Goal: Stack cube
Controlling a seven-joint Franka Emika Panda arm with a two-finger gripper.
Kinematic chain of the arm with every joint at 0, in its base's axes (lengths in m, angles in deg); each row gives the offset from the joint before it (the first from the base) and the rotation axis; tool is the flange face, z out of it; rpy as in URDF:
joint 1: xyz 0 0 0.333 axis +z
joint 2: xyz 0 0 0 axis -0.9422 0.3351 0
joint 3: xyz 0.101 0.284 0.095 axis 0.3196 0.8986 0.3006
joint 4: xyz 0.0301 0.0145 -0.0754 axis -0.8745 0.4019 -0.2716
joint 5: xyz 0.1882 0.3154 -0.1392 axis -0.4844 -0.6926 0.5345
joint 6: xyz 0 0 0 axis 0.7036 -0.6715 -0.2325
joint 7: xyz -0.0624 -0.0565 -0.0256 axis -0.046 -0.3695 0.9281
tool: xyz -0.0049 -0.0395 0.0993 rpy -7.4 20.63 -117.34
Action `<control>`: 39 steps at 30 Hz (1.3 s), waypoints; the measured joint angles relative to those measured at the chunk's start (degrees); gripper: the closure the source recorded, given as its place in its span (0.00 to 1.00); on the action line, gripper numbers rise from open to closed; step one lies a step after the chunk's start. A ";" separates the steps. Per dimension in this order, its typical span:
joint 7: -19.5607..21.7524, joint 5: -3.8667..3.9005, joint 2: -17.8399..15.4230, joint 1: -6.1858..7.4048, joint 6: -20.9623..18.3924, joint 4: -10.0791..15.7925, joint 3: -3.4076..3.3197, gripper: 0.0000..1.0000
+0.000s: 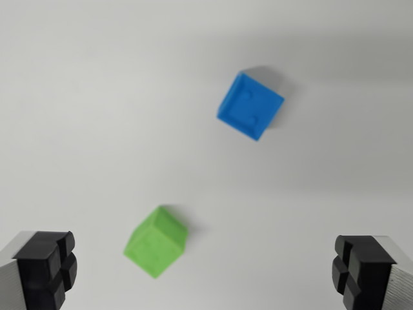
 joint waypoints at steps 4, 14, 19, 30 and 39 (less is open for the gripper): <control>0.00 0.00 0.00 0.00 0.00 0.00 0.00 0.00; 0.00 0.00 0.01 0.00 0.02 0.02 0.00 0.00; 0.42 0.00 0.20 0.00 0.34 0.22 -0.01 0.00; 2.56 0.00 1.39 0.00 2.29 1.07 -0.21 0.00; 5.44 0.00 2.93 0.00 4.92 2.20 -0.52 0.00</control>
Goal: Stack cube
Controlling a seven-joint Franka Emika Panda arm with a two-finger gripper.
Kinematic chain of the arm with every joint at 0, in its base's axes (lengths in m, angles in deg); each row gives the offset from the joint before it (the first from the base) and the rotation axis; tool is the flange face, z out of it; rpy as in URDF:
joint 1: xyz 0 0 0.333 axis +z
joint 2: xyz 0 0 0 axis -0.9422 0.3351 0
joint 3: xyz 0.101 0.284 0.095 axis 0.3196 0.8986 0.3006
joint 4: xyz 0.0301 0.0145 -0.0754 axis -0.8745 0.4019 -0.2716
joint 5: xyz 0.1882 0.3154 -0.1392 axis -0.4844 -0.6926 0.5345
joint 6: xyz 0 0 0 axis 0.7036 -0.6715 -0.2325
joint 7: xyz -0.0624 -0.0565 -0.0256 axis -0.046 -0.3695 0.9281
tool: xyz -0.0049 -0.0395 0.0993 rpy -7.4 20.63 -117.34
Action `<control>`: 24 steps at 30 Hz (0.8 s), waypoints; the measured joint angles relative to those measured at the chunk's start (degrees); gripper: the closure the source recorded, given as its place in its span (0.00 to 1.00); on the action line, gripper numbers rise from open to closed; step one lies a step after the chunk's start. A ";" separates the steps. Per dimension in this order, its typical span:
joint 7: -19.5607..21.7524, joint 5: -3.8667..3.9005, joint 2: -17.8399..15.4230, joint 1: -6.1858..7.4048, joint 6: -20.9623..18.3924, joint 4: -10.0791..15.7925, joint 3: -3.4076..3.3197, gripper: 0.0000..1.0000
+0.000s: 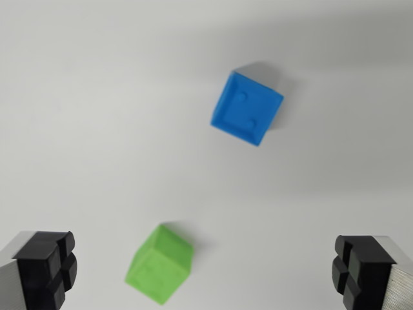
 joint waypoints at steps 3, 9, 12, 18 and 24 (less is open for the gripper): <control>0.99 0.00 0.64 0.00 0.89 0.32 -0.12 0.00; 3.62 0.00 2.26 0.00 3.19 1.06 -0.41 0.00; 5.14 0.00 3.23 0.00 4.51 1.41 -0.57 0.00; 7.93 0.00 5.27 0.00 6.92 1.88 -0.88 0.00; 11.04 0.00 7.54 0.00 9.46 2.20 -1.20 0.00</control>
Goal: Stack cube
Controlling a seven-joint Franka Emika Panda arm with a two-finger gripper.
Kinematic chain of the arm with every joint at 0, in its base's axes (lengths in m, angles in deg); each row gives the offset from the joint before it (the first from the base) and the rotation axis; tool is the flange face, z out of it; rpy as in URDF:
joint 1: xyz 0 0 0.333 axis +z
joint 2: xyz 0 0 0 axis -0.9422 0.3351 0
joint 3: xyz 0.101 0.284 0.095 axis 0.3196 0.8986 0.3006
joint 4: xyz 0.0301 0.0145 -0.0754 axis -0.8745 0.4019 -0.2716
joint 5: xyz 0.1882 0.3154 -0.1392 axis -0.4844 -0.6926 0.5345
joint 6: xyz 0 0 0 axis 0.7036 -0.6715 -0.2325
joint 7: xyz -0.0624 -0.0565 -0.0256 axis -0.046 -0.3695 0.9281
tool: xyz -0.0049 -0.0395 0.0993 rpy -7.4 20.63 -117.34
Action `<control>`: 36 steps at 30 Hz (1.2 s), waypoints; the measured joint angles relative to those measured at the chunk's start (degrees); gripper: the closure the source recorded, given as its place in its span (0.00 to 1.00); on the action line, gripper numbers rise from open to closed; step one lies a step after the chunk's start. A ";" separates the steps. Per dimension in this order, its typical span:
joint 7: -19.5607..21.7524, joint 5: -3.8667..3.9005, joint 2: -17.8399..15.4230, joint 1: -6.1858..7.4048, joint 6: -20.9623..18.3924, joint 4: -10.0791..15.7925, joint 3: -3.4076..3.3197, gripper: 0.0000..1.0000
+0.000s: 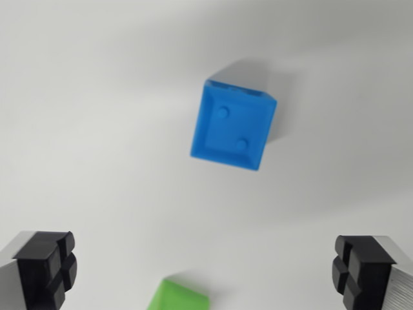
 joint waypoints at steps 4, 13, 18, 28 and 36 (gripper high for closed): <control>1.99 -0.07 1.62 0.00 1.70 0.15 -0.20 0.00; 6.92 -0.49 5.76 0.00 5.65 0.13 -0.73 0.00; 9.79 -0.89 8.48 0.01 7.87 -0.27 -1.04 0.00; 11.35 -1.32 13.11 0.01 11.73 -1.00 -1.17 0.00; 11.35 -1.56 17.10 -0.08 14.71 -1.94 -0.99 0.00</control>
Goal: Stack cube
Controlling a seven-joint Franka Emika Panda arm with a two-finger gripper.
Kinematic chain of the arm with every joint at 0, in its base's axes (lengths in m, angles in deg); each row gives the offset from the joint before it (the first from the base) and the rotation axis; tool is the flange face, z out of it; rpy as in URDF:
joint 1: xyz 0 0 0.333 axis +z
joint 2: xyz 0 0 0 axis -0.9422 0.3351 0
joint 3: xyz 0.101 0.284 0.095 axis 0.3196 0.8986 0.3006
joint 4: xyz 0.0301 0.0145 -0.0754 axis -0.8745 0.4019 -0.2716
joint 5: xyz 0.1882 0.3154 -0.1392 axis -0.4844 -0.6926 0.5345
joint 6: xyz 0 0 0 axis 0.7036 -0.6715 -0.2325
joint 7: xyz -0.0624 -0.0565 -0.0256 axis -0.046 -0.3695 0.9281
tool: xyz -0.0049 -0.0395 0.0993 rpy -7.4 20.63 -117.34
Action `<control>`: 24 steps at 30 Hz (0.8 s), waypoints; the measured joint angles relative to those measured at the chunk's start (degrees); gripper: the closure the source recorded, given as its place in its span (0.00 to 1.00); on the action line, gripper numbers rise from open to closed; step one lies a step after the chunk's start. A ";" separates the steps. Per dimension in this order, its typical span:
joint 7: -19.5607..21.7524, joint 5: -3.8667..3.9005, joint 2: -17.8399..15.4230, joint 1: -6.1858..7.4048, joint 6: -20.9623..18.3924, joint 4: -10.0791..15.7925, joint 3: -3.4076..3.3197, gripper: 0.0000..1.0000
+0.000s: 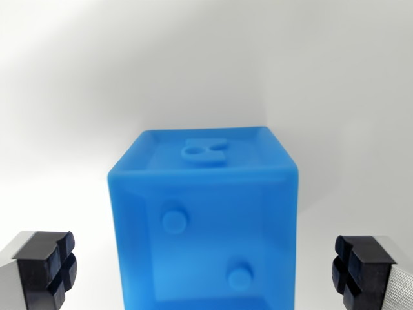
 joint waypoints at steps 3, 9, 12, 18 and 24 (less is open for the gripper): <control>0.00 -0.05 1.17 -0.07 0.86 -0.33 0.09 0.00; -0.01 -0.06 3.01 -0.21 2.11 -0.94 0.26 0.00; -0.01 -0.06 3.50 -0.25 2.43 -1.12 0.32 0.00; -0.01 -0.06 3.62 -0.33 2.52 -1.24 0.36 1.00; -0.01 -0.06 3.62 -0.34 2.52 -1.27 0.38 1.00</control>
